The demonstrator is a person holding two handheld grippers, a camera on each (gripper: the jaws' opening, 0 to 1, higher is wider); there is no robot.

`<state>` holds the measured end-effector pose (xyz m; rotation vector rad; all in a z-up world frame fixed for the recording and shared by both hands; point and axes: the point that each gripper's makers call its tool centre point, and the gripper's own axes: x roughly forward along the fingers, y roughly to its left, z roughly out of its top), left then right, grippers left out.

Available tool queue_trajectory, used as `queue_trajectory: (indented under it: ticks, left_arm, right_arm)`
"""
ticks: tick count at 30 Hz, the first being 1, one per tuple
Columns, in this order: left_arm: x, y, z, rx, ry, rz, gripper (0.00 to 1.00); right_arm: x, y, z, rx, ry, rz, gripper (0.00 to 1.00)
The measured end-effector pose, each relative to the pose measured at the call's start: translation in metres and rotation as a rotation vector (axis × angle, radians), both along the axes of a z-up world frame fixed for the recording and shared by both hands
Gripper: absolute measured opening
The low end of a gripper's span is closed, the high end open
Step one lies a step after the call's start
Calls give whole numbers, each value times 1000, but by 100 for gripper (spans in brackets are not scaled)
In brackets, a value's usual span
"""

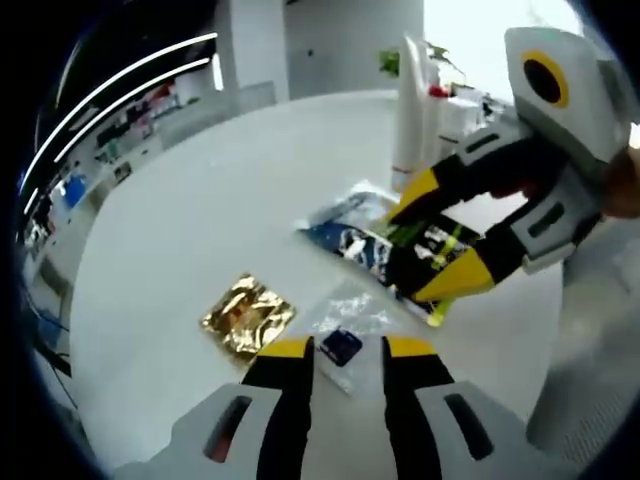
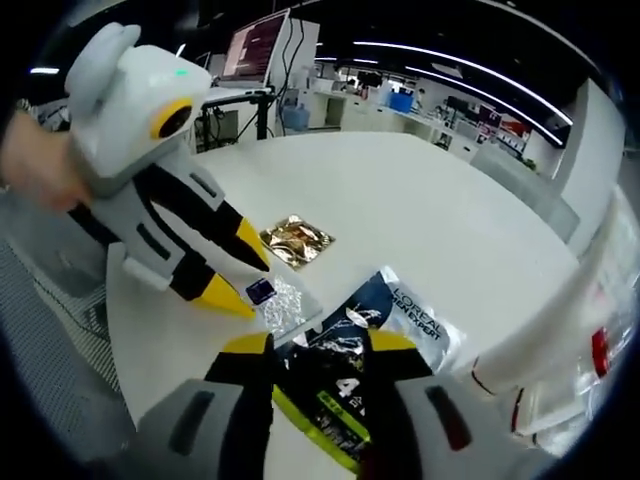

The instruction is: Arrange the skincare products in the storage area until every visible bottle or jar stands upright without overlapping.

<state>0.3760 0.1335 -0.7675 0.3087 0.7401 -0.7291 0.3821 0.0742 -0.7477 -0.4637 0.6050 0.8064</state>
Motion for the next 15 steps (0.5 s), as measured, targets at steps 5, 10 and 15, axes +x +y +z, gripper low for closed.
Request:
queue_trajectory:
  ticks: [5,10,15]
  left_arm:
    - [-3,4,5,-11,4,14,30]
    - [-14,7,13,-38,18,18,39]
    - [-22,11,17,-55,31,29,47]
  right_arm:
    - [-12,0,3,30,31,-3,47]
    - [-25,4,8,70,47,8,60]
    - [-35,3,10,94,62,-5,67]
